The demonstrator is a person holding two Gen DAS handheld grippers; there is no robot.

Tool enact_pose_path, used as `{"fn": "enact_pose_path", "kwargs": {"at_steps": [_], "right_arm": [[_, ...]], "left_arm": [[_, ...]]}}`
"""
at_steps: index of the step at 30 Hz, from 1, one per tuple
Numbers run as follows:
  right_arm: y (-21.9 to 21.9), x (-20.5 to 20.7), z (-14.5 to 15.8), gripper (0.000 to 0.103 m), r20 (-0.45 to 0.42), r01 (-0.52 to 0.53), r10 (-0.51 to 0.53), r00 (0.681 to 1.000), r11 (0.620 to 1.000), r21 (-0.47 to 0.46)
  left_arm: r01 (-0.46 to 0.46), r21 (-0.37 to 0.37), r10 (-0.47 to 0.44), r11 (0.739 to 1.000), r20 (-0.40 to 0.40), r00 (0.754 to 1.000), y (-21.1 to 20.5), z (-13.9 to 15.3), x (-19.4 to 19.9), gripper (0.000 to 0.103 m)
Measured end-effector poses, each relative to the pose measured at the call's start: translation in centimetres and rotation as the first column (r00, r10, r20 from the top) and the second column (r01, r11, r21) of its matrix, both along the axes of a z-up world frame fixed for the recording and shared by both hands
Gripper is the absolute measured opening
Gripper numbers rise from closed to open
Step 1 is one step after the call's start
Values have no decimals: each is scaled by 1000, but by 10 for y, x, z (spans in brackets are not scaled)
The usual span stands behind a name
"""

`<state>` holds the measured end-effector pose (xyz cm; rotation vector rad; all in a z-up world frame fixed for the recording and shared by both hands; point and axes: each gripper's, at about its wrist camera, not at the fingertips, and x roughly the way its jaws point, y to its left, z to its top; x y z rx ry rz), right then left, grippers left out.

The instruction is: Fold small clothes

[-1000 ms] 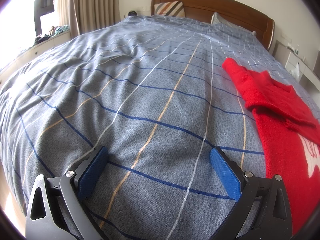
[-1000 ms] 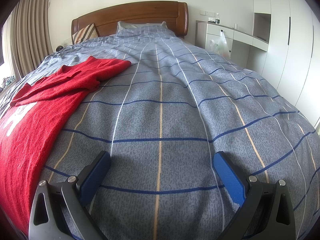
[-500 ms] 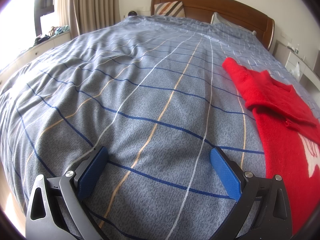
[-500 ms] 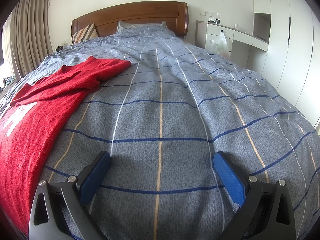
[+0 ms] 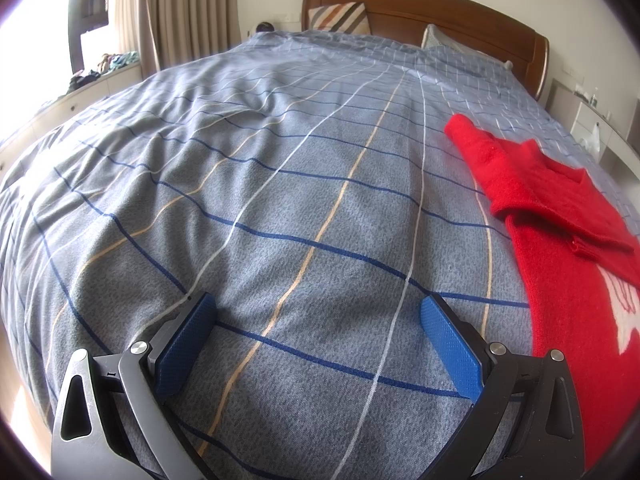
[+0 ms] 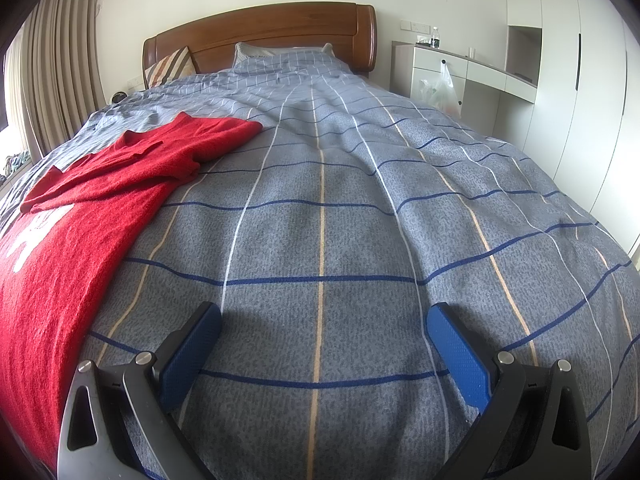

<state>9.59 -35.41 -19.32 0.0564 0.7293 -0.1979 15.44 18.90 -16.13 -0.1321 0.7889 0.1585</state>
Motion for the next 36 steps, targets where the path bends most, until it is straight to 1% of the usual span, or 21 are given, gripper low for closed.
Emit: {"fn": "enact_pose_path", "kwargs": {"at_steps": [8,11,13,15,17,18,19,20,21,23,25,27,28,29,30,31,33,34,35,36], "right_arm": [[0,-1,0,102,3,-1,1,1000,1000,2],[-1,-3,3,101,3,-7,7,1000,1000,9],[0,-7,11,101,-8,-15,15,1000,1000,10],[5,-18,24,101,8,-35,35,999,999,14],[16,-37,39,101,39,-74,72,997,996,48],[28,-53,47,101,28,-124,122,992,989,84],[28,-53,47,101,28,-124,122,992,989,84],[43,-69,56,101,7,-182,183,983,977,113],[43,-69,56,101,7,-182,183,983,977,113],[58,-86,64,101,3,-242,244,970,959,147],[71,-97,63,101,-19,-296,307,952,932,210],[82,-100,56,101,-69,-329,365,929,895,302],[87,-99,52,101,-89,-336,390,916,872,357],[92,-100,47,99,-99,-340,408,908,852,397],[97,-100,42,98,-105,-342,420,901,839,423],[101,-99,37,95,-115,-341,426,897,834,435],[106,-94,25,88,-147,-326,427,892,835,444],[106,-91,17,82,-163,-311,426,890,828,467],[106,-88,9,75,-183,-289,425,887,817,498],[106,-85,2,72,-202,-266,421,884,809,524]], "left_arm": [[0,-1,0,1000,-2,1000,0,1,-1,102],[8,-10,-8,1000,-13,1000,-1,6,-5,102],[41,-53,-42,998,-2,999,0,15,-19,102],[107,-87,-107,990,10,994,-2,27,-36,102],[180,-101,-181,978,2,983,-8,39,-54,102],[217,-111,-219,970,-11,976,-11,43,-62,102],[247,-122,-252,961,-31,967,-15,43,-70,102],[270,-134,-280,953,-57,958,-19,43,-78,102],[290,-148,-304,946,-81,949,-23,42,-84,102],[319,-175,-343,931,-132,930,-34,40,-92,102],[334,-193,-369,922,-184,911,-45,30,-97,101],[349,-212,-394,913,-232,889,-54,20,-101,100],[351,-214,-398,912,-250,883,-59,15,-104,99],[350,-212,-399,912,-264,878,-60,11,-104,94],[347,-214,-398,913,-281,873,-62,7,-104,87],[340,-225,-397,913,-305,866,-63,3,-104,84],[323,-274,-406,906,-349,844,-63,-7,-103,74],[317,-286,-408,904,-362,838,-63,-11,-104,72],[316,-282,-406,906,-370,836,-62,-12,-104,69],[319,-272,-405,908,-372,835,-62,-12,-105,66]]}}
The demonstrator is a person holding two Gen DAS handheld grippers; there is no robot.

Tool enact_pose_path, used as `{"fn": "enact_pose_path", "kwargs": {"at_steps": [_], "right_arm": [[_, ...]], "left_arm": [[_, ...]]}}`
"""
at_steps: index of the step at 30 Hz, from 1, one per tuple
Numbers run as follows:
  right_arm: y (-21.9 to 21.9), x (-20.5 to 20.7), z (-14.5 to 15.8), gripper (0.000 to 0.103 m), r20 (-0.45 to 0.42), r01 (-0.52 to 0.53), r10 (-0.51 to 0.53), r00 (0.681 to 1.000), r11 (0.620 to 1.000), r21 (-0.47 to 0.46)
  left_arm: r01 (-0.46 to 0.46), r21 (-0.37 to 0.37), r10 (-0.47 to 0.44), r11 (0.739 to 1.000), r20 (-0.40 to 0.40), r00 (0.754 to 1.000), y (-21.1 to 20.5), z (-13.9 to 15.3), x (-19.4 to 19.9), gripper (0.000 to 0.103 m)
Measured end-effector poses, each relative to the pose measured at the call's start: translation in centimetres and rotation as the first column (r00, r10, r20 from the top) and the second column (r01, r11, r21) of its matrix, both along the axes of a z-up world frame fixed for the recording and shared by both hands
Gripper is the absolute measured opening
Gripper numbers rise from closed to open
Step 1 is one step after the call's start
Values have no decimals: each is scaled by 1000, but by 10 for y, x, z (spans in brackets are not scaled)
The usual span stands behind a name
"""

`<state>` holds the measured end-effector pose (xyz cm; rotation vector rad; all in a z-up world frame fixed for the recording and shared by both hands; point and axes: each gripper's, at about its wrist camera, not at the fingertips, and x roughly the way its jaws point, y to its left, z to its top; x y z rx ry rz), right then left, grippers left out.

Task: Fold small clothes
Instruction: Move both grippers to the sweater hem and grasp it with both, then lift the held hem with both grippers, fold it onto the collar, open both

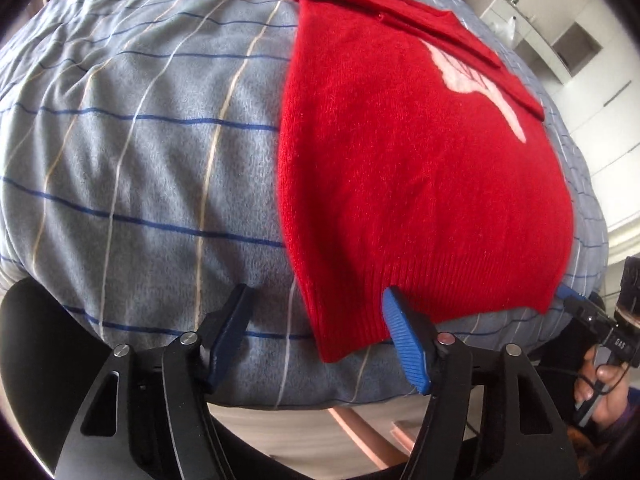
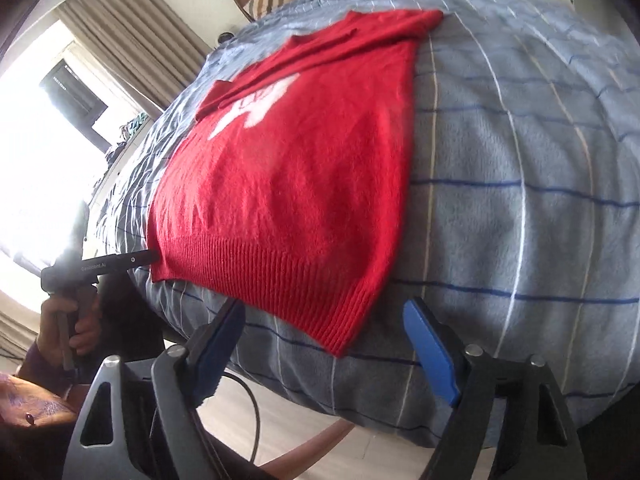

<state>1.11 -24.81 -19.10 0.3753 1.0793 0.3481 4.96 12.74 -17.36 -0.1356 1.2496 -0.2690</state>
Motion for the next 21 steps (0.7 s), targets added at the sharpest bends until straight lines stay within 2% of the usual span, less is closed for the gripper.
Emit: {"fn": "enact_pose_path", "kwargs": {"at_steps": [1,3,4,5,6,7,8,9,12,14,17,19,20,21], "right_arm": [[1,2,-5,70,-19,5,-4,1000,1000,16],[3,4,-11,66,-25,14,-13,1000,999,29],[4,6,-13,62,-32,16,-15,999,999,39],[5,8,-16,56,-45,17,-14,999,998,52],[7,10,-19,53,-62,14,-11,998,998,63],[8,12,-23,39,-78,11,-6,997,998,65],[9,13,-25,13,-94,14,-11,995,999,35],[9,13,-25,4,-94,14,-11,995,999,35],[2,9,-17,4,-99,24,-17,995,997,75],[-2,3,-3,4,-72,26,-20,997,996,88],[-11,2,24,4,-3,40,-40,999,989,143],[-17,11,41,4,52,58,-68,996,983,176],[-21,21,49,4,82,64,-82,993,978,198],[-27,49,62,4,133,66,-97,986,974,219]], "left_arm": [[2,5,-2,1000,3,1000,0,1,-2,64],[-3,-12,3,1000,-9,1000,1,0,-7,47],[-7,-25,6,1000,-20,1000,3,-2,-7,42],[-10,-32,9,999,-30,1000,3,-4,-8,34],[-11,-38,9,999,-37,999,3,-6,-9,19],[-9,-45,7,999,-45,999,5,-7,-10,8],[-10,-53,7,999,-50,999,6,-8,-12,4],[-13,-57,11,998,-43,999,9,-5,-14,3],[-18,-110,16,994,-17,1000,19,9,-25,2],[-27,-185,29,982,10,1000,32,26,-35,2],[-46,-301,72,952,76,995,53,54,-41,2],[-68,-370,115,926,106,988,66,71,-29,2],[-73,-406,133,911,121,984,70,79,-15,2],[-75,-428,146,901,136,980,70,86,1,2]]}}
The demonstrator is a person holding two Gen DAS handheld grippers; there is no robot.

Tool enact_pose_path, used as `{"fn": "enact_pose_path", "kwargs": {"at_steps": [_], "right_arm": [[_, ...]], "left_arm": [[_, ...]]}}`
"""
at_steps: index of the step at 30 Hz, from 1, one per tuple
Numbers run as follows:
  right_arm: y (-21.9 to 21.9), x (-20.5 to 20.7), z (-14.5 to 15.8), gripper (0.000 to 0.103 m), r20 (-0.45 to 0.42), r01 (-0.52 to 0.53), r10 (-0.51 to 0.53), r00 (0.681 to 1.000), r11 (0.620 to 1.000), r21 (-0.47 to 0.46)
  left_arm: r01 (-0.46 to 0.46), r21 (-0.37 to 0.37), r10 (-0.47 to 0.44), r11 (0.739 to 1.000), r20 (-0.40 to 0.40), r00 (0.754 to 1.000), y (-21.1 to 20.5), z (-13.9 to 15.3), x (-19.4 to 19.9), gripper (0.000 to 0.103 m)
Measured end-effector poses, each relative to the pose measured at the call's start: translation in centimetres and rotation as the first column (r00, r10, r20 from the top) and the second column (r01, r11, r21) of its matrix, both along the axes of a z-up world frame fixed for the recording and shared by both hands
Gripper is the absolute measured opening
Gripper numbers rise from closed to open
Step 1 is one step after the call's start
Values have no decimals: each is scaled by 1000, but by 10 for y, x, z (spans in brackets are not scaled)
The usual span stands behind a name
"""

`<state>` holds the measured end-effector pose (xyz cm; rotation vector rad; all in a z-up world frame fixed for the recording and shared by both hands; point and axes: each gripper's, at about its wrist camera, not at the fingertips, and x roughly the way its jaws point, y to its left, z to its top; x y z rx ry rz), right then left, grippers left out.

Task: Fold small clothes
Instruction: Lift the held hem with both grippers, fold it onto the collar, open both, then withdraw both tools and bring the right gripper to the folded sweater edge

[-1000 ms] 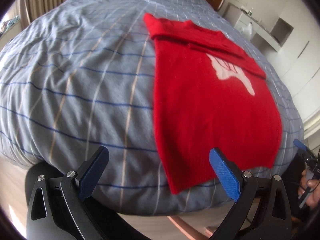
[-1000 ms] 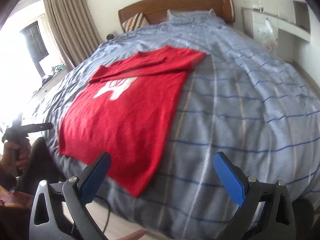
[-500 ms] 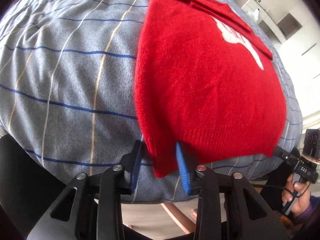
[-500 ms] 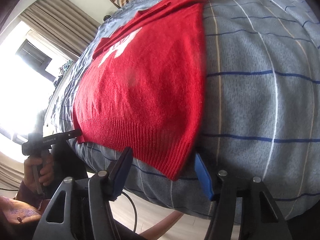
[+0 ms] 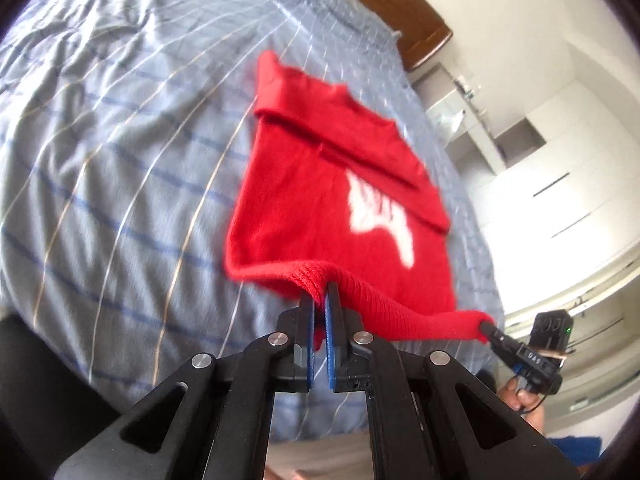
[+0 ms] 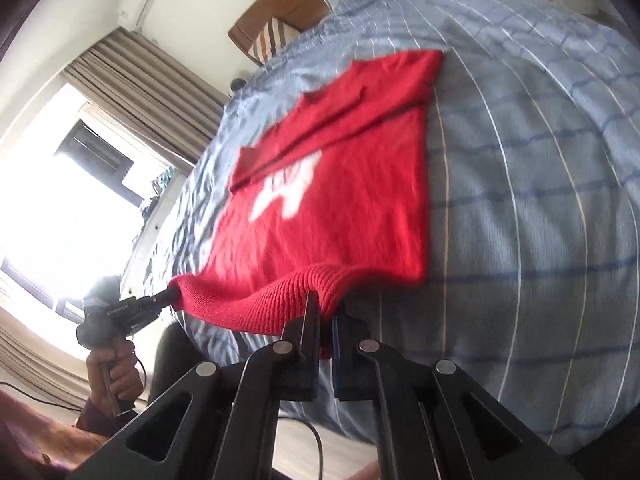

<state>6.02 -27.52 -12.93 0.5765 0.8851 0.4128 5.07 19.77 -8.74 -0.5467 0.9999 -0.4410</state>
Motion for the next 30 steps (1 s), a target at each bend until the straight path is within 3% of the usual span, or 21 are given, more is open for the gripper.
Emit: {"fn": "enact_pose_path", "kwargs": {"at_steps": [1,4,7,13,14,16,17,18,19,22,25,30], "right_arm": [[0,0,0,4,0,0,0,1000,1000,0],[-8,59,14,4,71,11,-9,997,1000,-24],[-20,128,19,4,101,39,-36,994,999,-18],[-23,265,4,4,72,90,-85,994,994,-66],[-23,285,-2,5,57,98,-95,994,994,-56],[-29,306,-11,10,38,134,-132,990,990,-41],[-33,313,-15,18,31,162,-160,987,986,-41],[-37,317,-17,23,28,178,-177,984,984,-31],[-39,316,-18,29,33,197,-196,980,980,-23],[-46,296,-10,29,66,204,-202,977,978,-38],[-46,269,-1,29,92,186,-176,980,976,-113],[-39,200,8,36,136,119,-91,987,970,-212]], "left_arm": [[-13,-11,13,1000,26,1000,1,8,18,2],[-38,29,35,999,97,995,-15,18,78,2],[-58,81,51,995,94,994,-33,15,148,2],[-139,207,125,969,78,989,-87,-11,268,4],[-169,227,156,959,78,985,-89,-14,281,9],[-230,248,221,941,67,973,-87,-19,297,34],[-243,238,235,940,63,970,-87,-21,300,60],[-261,232,250,937,74,965,-86,-19,305,72],[-275,233,260,933,95,961,-82,-15,304,73],[-256,268,225,929,140,964,-78,-3,289,77],[-218,336,169,916,170,971,-85,1,268,81],[-176,473,77,863,221,972,-101,7,201,89]]}}
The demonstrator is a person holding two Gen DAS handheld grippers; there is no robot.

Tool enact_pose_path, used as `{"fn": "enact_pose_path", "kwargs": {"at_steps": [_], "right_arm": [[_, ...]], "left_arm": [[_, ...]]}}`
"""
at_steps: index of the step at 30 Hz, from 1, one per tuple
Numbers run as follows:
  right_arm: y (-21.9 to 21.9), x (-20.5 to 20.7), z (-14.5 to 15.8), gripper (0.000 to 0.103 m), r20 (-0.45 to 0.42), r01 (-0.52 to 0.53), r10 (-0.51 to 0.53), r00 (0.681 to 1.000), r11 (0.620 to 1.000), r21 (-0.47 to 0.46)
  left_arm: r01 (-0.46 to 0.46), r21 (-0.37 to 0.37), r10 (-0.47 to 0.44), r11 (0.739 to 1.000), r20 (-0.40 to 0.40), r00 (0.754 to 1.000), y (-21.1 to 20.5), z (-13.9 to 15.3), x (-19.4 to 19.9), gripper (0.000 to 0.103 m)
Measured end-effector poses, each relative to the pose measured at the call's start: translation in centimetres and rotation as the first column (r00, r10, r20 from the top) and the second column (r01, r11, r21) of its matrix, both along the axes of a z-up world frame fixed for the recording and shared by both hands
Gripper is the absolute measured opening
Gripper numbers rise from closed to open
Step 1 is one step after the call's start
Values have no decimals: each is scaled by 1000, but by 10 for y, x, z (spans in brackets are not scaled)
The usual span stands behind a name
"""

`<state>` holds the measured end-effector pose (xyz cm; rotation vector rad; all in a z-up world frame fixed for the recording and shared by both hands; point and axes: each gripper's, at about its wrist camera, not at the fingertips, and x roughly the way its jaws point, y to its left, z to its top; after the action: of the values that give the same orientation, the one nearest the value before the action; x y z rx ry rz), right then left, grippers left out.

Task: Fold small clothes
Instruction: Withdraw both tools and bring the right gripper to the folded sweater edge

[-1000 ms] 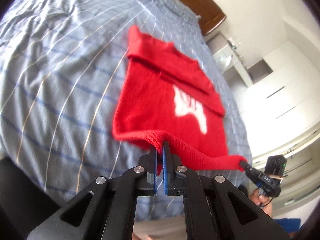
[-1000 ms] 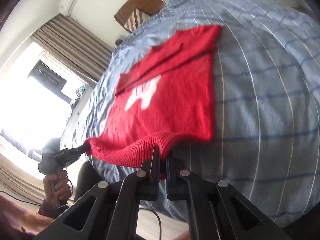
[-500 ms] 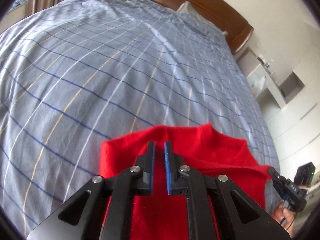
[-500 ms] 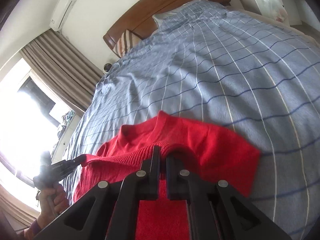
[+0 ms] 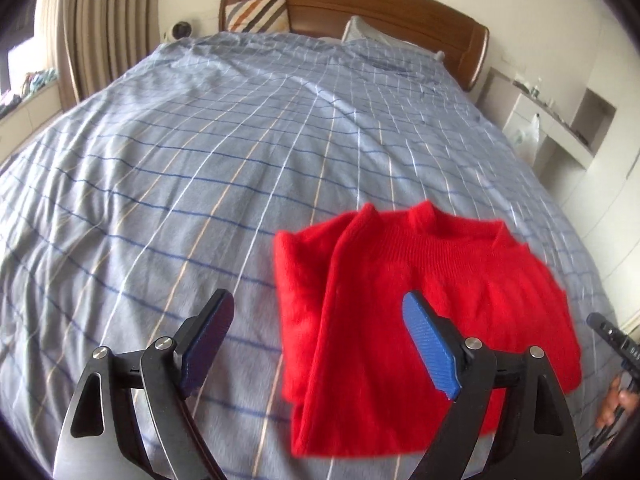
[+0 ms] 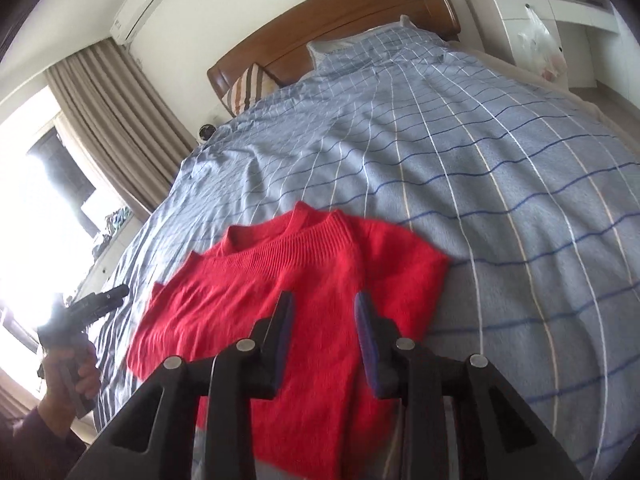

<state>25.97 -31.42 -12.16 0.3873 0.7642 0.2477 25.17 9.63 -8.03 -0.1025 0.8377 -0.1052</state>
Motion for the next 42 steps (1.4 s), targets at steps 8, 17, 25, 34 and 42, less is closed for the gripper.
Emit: {"fn": "enact_pose_path", "kwargs": {"at_steps": [8,17,25,34,42], "right_arm": [[17,-101,-7,40,-6,-61,61,998,982,-181],[27,-135,-27,50,-20,-41,37,999,969,-245],[21,-159,-52,62,0,76,-78,997,966,-246],[13,-148,-38,63,-8,87,-89,996,985,-150],[-5,-57,-8,65,-66,67,-70,995,997,-45]], "left_arm": [[9,135,-16,991,53,998,-23,16,-65,90],[3,192,-23,981,102,994,-32,33,-87,91],[-3,171,-5,985,47,999,-11,-23,-102,97],[-70,165,66,984,28,997,20,-62,-132,97],[-158,111,152,981,61,987,53,-74,-138,97]]}}
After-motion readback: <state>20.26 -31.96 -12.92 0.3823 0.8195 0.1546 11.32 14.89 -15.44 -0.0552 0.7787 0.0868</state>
